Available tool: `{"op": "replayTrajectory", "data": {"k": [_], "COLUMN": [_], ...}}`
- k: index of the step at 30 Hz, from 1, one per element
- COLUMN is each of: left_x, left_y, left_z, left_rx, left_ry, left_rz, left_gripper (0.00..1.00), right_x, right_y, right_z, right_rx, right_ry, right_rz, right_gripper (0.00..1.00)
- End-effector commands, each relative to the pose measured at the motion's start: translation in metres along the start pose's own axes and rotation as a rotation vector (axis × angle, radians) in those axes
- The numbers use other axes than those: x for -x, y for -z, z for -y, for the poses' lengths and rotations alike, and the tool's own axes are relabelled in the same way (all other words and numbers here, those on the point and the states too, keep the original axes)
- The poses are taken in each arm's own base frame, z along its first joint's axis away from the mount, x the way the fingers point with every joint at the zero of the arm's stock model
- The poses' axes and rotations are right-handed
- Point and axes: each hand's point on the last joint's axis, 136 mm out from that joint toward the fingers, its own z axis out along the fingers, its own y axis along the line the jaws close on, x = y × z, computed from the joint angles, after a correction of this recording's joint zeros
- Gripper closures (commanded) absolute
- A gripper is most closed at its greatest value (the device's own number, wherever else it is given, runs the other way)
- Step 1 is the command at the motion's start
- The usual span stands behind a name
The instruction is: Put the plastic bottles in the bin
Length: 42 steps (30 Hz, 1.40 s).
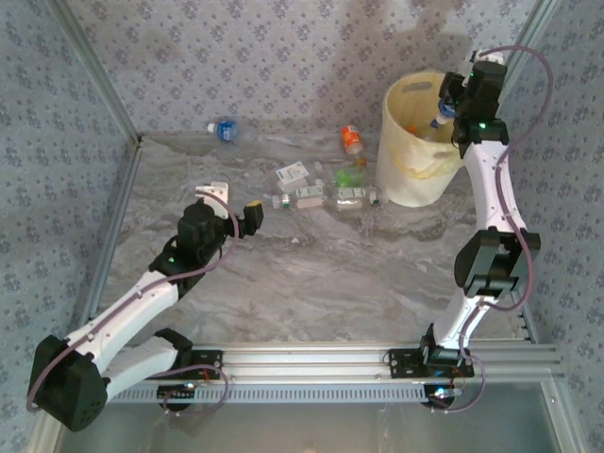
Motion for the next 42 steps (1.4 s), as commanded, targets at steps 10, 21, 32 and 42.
{"op": "replayTrajectory", "data": {"k": [10, 21, 32, 42], "left_x": [-0.012, -0.027, -0.03, -0.035], "left_y": [-0.022, -0.044, -0.067, -0.074], "left_z": [-0.014, -0.012, -0.003, -0.009], "left_rx": [0.021, -0.013, -0.043, -0.003], "left_ry": [0.109, 0.133, 0.085, 0.151], "left_rz": [-0.106, -0.224, -0.317, -0.318], "left_gripper": [0.02, 0.02, 0.02, 0.02], "right_x": [0.001, 0.01, -0.013, -0.107], "right_y": [0.019, 0.085, 0.162, 0.229], "right_z": [0.03, -0.013, -0.06, -0.181], "right_rx": [-0.287, -0.062, 0.333, 0.934], "right_ry": [0.218, 0.17, 0.07, 0.472], "right_rz": [-0.054, -0.004, 0.1, -0.002], "right_gripper": [0.1, 0.0, 0.0, 0.0]}}
